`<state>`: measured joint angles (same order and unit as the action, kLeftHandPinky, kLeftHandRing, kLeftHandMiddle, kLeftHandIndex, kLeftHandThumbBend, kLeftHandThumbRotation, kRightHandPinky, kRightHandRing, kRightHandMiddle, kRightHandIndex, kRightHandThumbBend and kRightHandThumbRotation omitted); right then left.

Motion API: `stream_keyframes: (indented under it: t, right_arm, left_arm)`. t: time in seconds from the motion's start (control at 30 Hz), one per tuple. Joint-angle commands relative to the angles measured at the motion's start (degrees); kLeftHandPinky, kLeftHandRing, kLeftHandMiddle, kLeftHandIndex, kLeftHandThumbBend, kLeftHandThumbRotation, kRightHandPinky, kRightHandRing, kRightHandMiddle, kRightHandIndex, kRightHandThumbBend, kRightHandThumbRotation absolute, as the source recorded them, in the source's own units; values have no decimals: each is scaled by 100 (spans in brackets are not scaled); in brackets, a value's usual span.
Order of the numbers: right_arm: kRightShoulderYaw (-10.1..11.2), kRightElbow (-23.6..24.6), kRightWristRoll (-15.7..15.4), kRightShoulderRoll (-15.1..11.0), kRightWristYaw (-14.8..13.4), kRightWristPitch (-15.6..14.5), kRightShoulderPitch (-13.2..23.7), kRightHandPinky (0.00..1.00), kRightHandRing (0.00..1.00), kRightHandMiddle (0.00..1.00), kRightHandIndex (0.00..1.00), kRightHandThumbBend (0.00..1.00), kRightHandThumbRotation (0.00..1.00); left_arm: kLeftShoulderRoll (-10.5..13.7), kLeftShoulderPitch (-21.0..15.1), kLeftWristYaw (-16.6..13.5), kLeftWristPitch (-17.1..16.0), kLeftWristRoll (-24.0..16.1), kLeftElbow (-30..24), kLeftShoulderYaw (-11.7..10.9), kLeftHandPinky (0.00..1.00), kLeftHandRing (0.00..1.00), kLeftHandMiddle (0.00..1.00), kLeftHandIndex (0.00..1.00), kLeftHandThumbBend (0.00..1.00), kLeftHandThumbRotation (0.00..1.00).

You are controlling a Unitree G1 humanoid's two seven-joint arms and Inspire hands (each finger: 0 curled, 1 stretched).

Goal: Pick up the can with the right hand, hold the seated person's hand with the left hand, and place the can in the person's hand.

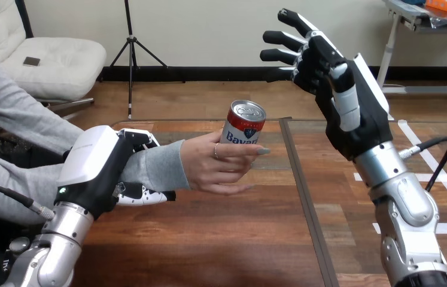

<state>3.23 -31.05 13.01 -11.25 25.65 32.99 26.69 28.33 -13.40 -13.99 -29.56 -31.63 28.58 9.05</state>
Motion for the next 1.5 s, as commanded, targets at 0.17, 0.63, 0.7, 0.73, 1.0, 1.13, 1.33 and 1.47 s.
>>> stream_keyframes:
  t: [0.17,0.63,0.7,0.73,1.0,1.13,1.33,1.47]
  right_arm:
    - [120,305,128,39,24,9,-7,68,79,83,91,100,98]
    - [159,206,143,13,56,82,-35,69,78,82,90,100,98]
    - [165,197,135,13,48,86,-35,69,78,81,90,100,98]
    - [170,189,134,13,45,90,-36,69,78,81,90,100,98]
    - [214,108,153,11,96,159,-30,68,77,81,89,100,99]
    - [238,101,204,17,170,165,-37,68,76,80,89,100,100]
    - [313,-90,308,83,327,397,24,66,75,80,88,100,100]
    - [317,-111,325,92,328,393,24,66,74,79,87,100,100]
  left_arm:
    - [-156,-219,459,220,573,-634,-206,32,39,45,48,85,0]
    - [-6,-40,556,783,-19,-1180,-146,47,65,72,71,100,41]
    - [8,-24,586,802,-22,-1218,-150,51,69,76,75,100,47]
    - [23,-17,597,815,-40,-1240,-148,52,70,77,76,100,48]
    - [78,21,753,909,-15,-1360,-160,61,78,82,81,100,59]
    - [115,36,833,960,-40,-1426,-158,64,78,82,81,100,61]
    - [142,56,898,1026,-77,-1501,-161,70,79,82,81,100,63]
    - [159,70,947,1085,-85,-1557,-156,74,80,82,81,100,64]
